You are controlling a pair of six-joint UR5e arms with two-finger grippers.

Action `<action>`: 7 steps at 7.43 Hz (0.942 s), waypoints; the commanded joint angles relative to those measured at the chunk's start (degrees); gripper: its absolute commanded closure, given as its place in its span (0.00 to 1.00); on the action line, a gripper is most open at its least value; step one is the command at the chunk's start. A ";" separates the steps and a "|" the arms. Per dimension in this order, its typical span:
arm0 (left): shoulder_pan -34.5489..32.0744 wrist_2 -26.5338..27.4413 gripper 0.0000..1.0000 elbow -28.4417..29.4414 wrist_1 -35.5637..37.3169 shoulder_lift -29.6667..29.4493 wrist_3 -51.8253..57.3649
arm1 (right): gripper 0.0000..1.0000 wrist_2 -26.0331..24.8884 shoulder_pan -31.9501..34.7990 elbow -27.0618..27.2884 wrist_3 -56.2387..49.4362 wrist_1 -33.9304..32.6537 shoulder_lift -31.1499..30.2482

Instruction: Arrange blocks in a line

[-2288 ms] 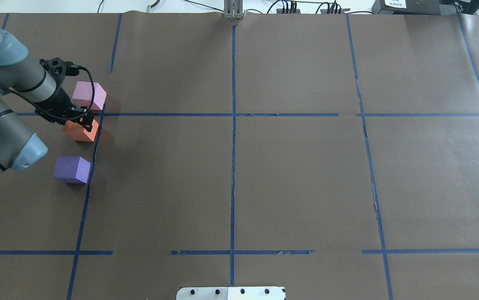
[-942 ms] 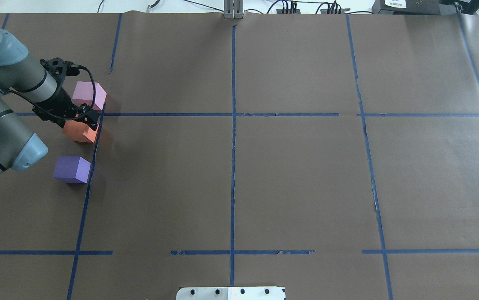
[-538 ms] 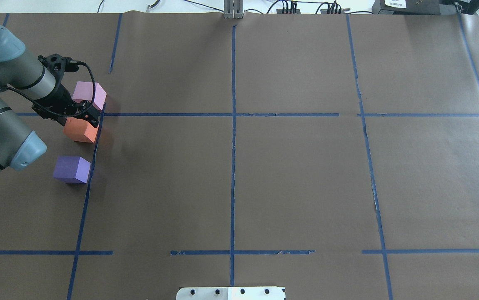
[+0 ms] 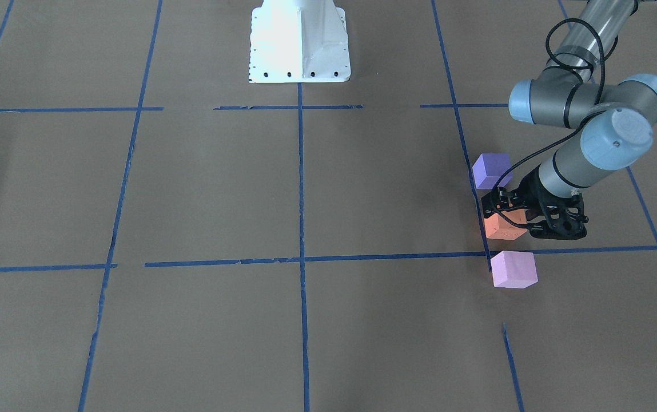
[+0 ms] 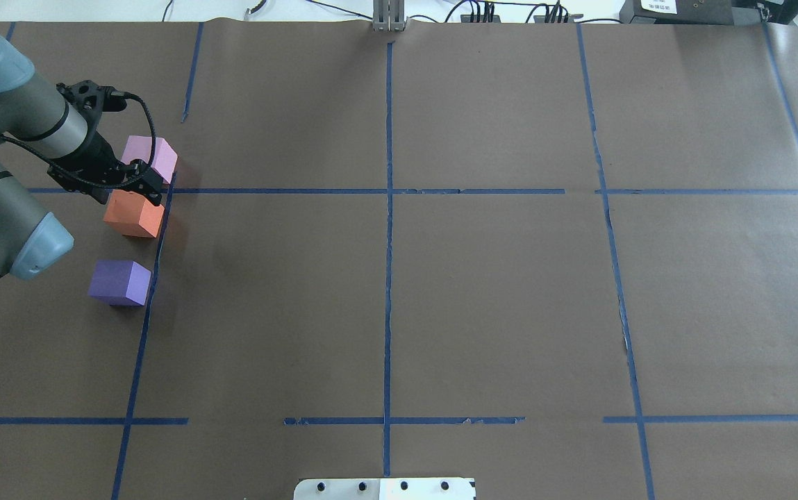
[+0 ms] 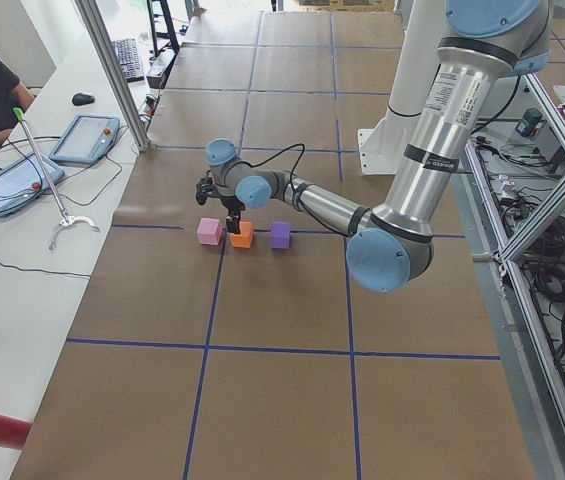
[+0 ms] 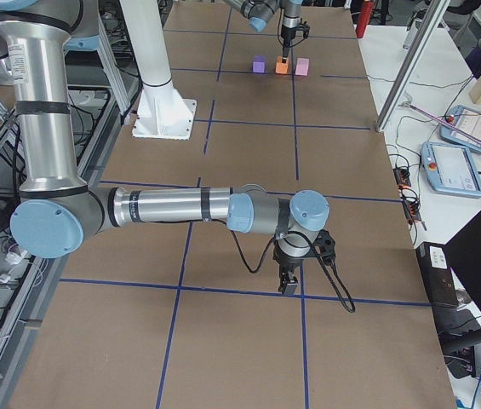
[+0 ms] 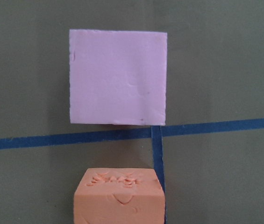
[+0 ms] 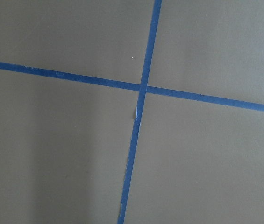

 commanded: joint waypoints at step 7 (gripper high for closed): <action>-22.68 -0.87 0.00 -6.77 2.52 15.08 30.32 | 0.00 0.00 0.00 0.00 0.00 0.00 -0.04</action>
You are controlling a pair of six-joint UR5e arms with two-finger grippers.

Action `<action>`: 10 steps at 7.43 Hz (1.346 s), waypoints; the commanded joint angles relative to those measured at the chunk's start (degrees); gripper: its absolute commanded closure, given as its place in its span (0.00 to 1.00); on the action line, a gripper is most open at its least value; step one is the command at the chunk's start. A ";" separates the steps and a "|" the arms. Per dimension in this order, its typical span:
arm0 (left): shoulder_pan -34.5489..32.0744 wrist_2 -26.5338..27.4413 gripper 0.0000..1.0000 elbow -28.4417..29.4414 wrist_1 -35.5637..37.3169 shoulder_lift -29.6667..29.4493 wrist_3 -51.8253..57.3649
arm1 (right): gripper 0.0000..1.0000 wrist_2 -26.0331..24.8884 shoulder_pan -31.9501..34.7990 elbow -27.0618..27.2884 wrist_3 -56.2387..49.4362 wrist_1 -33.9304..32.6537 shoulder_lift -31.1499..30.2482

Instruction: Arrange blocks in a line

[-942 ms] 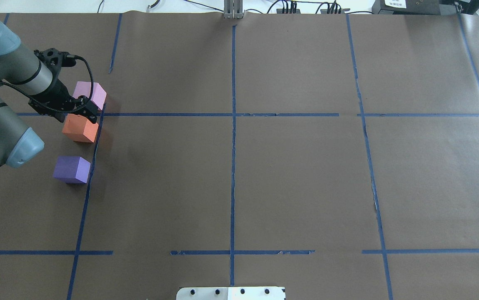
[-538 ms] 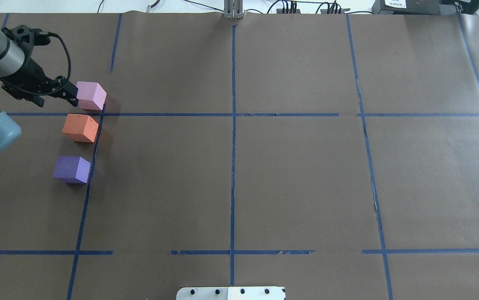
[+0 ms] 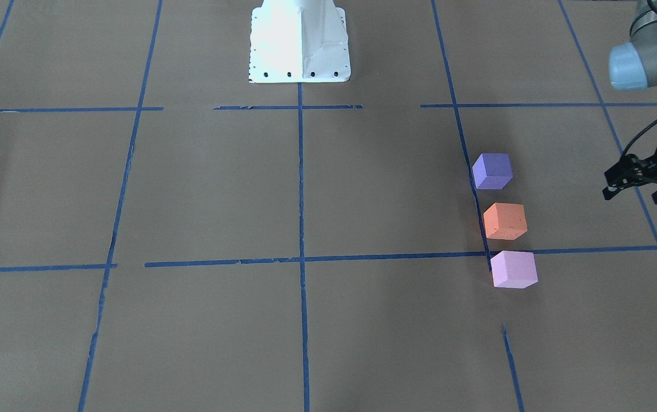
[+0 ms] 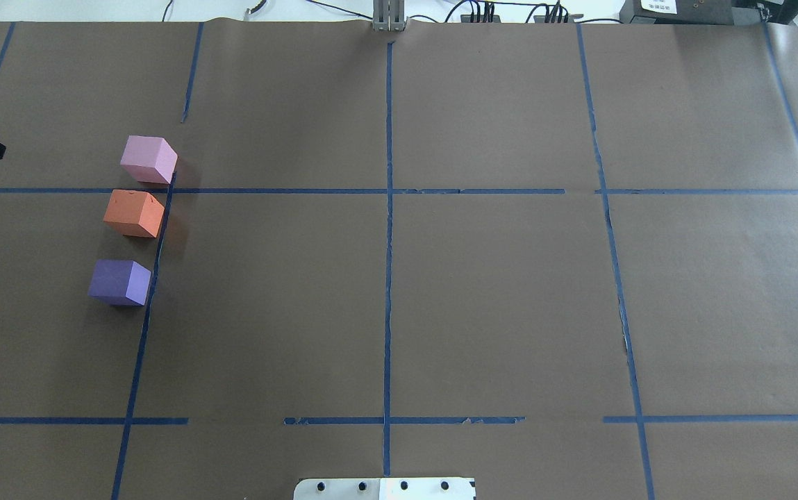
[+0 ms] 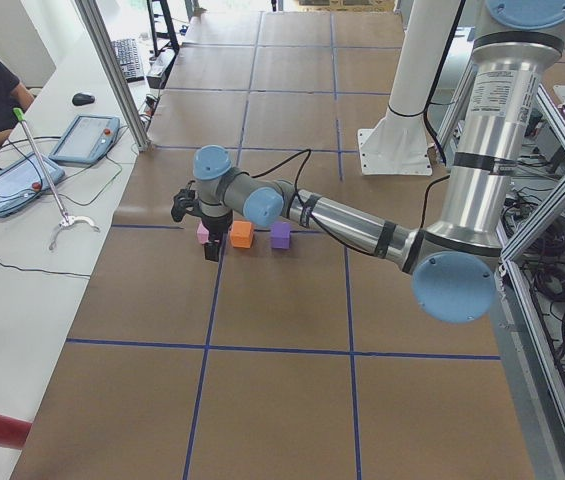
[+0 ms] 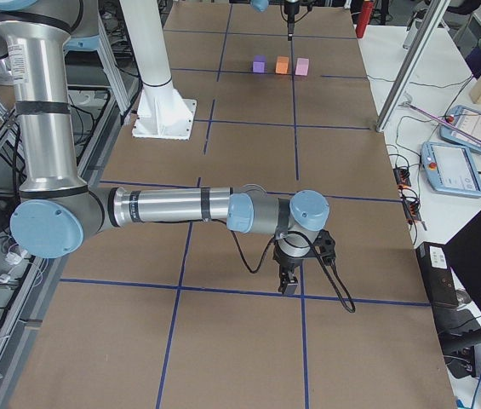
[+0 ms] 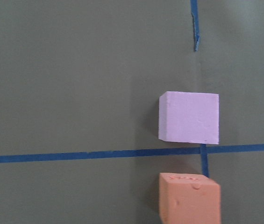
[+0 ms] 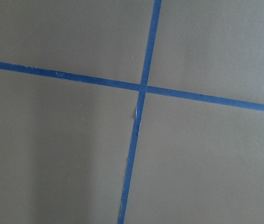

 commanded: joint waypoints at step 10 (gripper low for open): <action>-14.25 -5.58 0.00 8.02 2.52 4.32 17.47 | 0.00 0.00 0.00 0.00 0.00 0.00 0.00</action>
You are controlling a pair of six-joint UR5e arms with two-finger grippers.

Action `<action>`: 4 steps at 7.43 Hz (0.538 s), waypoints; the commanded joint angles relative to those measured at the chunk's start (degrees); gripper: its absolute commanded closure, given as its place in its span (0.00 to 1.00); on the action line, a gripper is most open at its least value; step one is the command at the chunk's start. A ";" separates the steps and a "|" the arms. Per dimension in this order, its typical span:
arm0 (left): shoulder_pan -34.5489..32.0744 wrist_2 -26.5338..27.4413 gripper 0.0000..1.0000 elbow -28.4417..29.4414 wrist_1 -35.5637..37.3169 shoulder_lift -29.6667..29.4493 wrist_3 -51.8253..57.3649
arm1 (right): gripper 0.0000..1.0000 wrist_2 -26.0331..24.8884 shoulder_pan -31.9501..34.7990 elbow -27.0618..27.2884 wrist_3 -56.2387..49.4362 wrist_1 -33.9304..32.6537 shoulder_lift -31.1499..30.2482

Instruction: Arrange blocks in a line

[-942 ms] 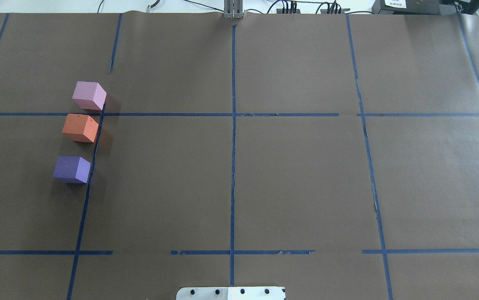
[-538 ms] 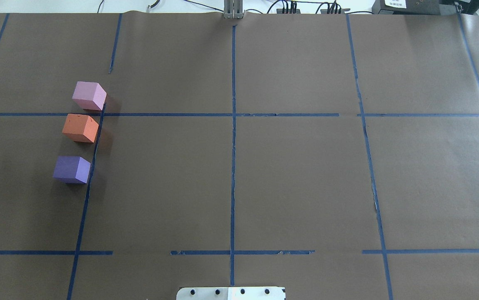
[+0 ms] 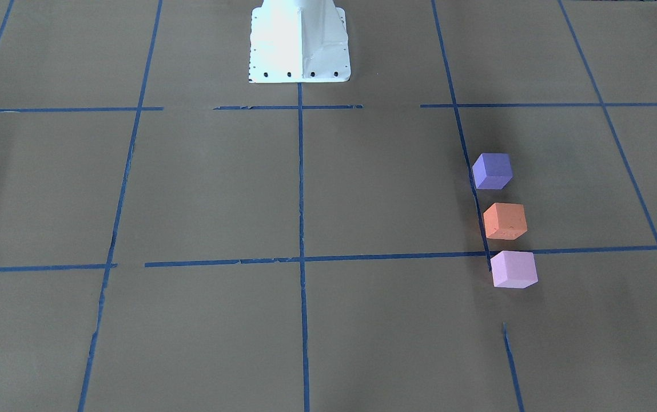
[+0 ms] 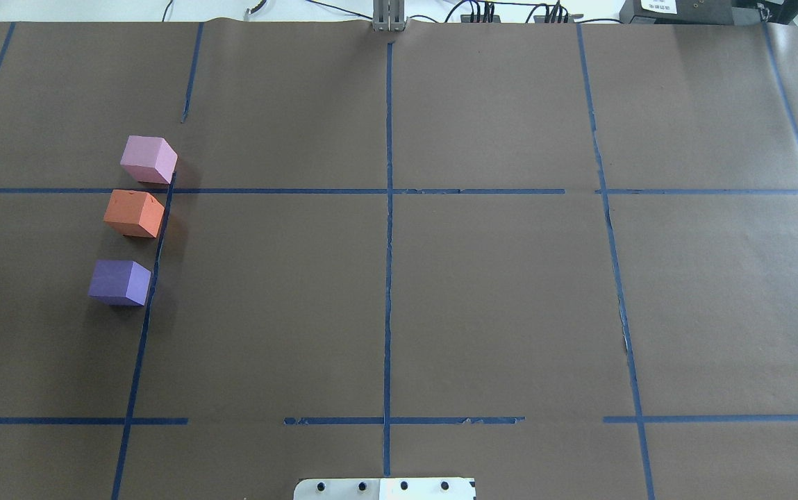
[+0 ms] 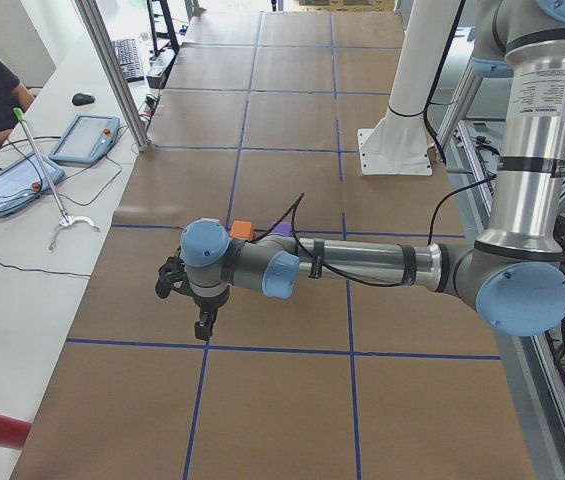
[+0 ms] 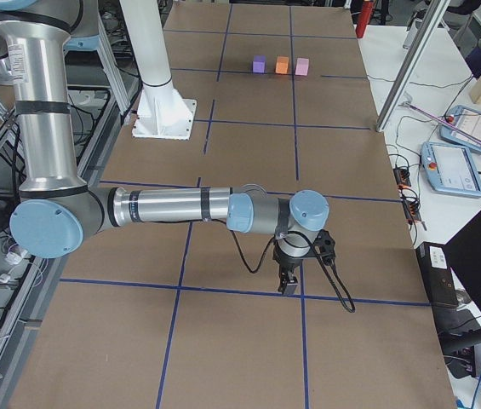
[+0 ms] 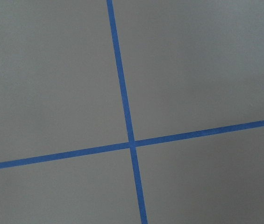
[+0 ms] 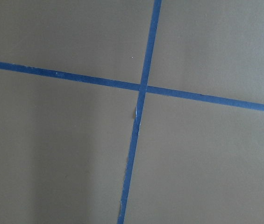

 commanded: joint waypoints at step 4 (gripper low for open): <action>-0.22 0.39 0.00 -1.47 2.86 0.35 0.09 | 0.00 0.00 0.00 0.00 0.00 0.00 0.00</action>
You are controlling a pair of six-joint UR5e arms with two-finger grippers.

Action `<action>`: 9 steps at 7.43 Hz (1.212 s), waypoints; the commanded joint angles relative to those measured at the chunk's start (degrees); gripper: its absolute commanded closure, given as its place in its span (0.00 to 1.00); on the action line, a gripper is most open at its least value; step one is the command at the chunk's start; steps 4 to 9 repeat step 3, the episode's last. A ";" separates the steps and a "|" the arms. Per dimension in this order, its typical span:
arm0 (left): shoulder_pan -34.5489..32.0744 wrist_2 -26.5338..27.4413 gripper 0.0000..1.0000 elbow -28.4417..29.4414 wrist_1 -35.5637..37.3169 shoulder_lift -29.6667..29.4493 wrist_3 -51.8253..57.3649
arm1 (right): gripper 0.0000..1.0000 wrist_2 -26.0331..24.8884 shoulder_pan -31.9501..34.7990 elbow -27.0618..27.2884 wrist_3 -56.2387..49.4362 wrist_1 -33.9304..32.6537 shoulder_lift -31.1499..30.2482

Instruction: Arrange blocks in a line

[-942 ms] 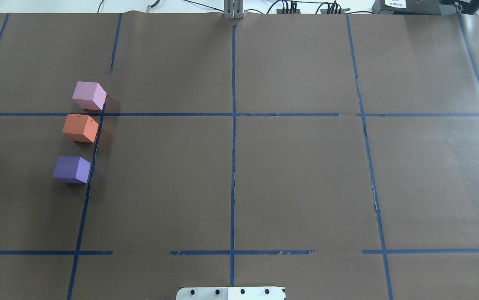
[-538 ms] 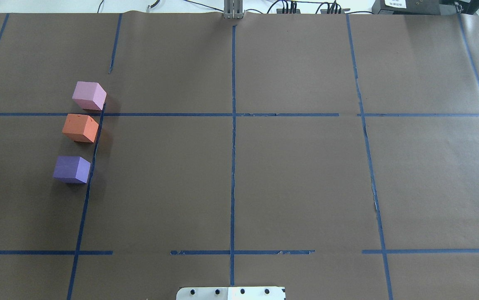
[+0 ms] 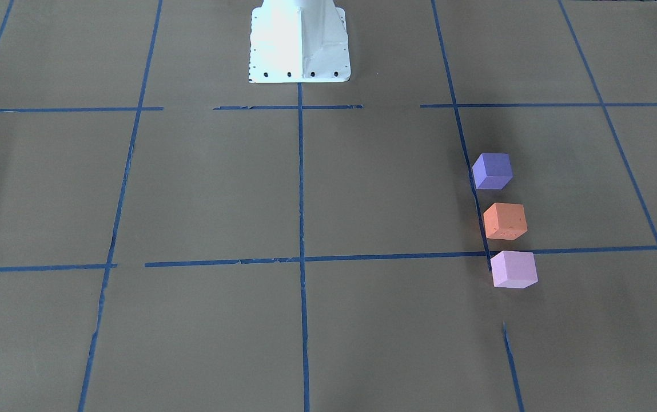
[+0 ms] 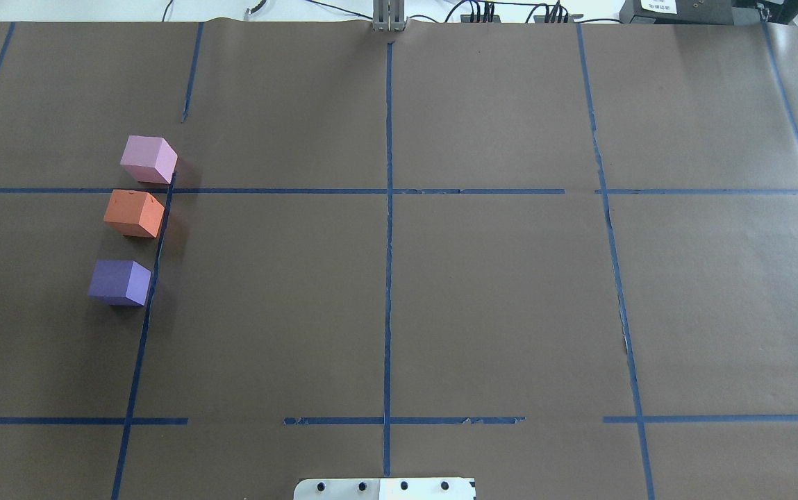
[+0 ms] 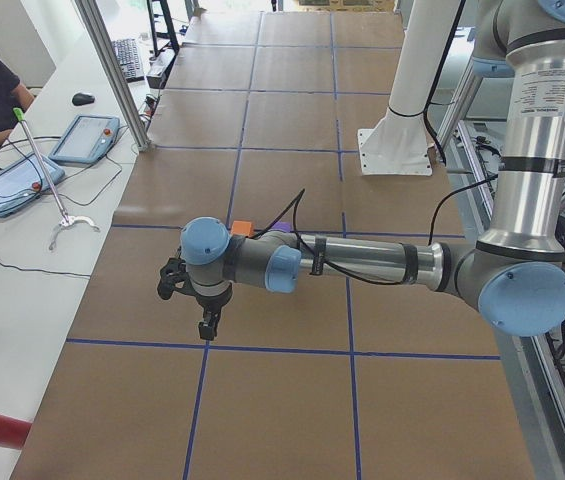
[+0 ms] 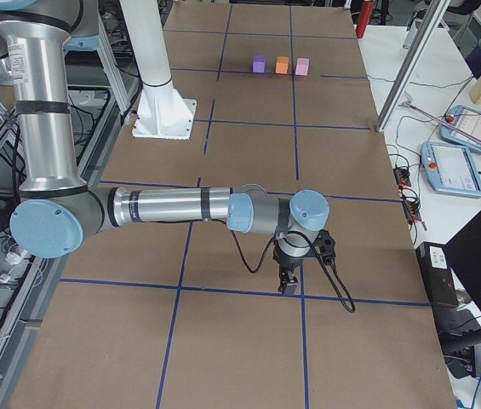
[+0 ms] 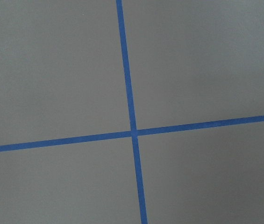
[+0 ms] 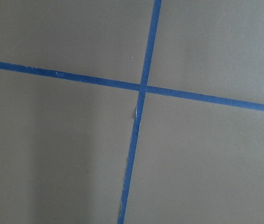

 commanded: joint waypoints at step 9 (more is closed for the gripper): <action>-0.01 0.21 0.00 -1.35 2.90 0.72 0.09 | 0.00 0.00 0.09 0.00 0.00 0.00 0.00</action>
